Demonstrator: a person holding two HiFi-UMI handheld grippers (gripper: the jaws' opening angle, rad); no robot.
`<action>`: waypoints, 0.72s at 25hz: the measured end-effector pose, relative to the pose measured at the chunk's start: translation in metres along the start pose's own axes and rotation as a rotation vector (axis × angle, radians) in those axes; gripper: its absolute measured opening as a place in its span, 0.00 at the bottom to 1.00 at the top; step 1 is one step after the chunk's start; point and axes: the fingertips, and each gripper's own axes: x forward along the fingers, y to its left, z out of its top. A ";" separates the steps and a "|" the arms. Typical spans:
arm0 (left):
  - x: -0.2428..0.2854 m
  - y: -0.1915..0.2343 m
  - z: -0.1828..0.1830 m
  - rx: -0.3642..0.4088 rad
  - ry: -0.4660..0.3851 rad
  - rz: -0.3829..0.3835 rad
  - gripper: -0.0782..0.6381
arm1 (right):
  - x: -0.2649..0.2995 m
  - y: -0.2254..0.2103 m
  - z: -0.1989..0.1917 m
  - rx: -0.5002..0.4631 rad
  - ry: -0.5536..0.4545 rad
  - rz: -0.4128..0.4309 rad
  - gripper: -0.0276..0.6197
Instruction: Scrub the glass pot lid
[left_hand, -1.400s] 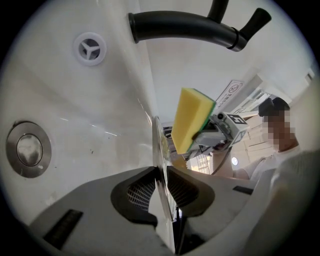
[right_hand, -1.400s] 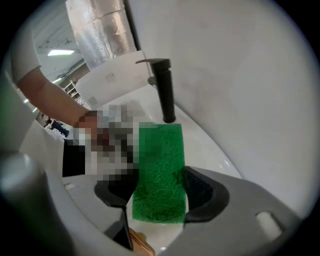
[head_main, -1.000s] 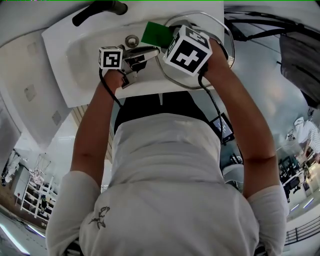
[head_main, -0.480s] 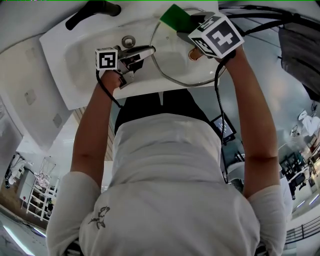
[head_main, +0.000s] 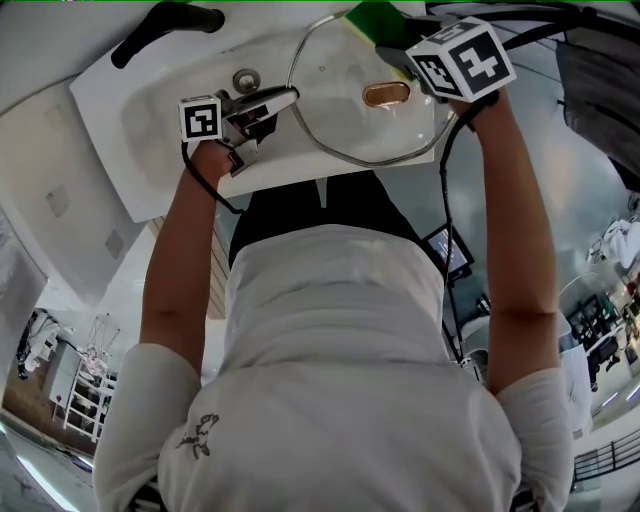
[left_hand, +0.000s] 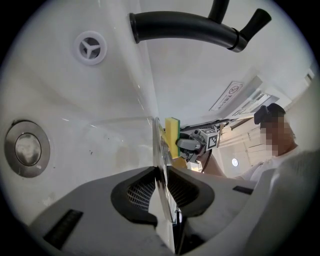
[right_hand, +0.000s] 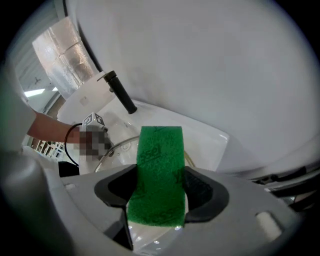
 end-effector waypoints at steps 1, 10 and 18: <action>0.000 0.000 0.000 -0.001 -0.001 0.001 0.21 | -0.004 -0.008 -0.008 0.016 0.002 -0.014 0.49; -0.003 0.006 0.002 0.033 -0.004 0.033 0.21 | -0.041 -0.071 -0.109 0.245 0.014 -0.127 0.49; 0.001 0.000 0.000 -0.008 0.000 0.009 0.21 | -0.060 -0.057 -0.122 0.336 -0.047 -0.122 0.49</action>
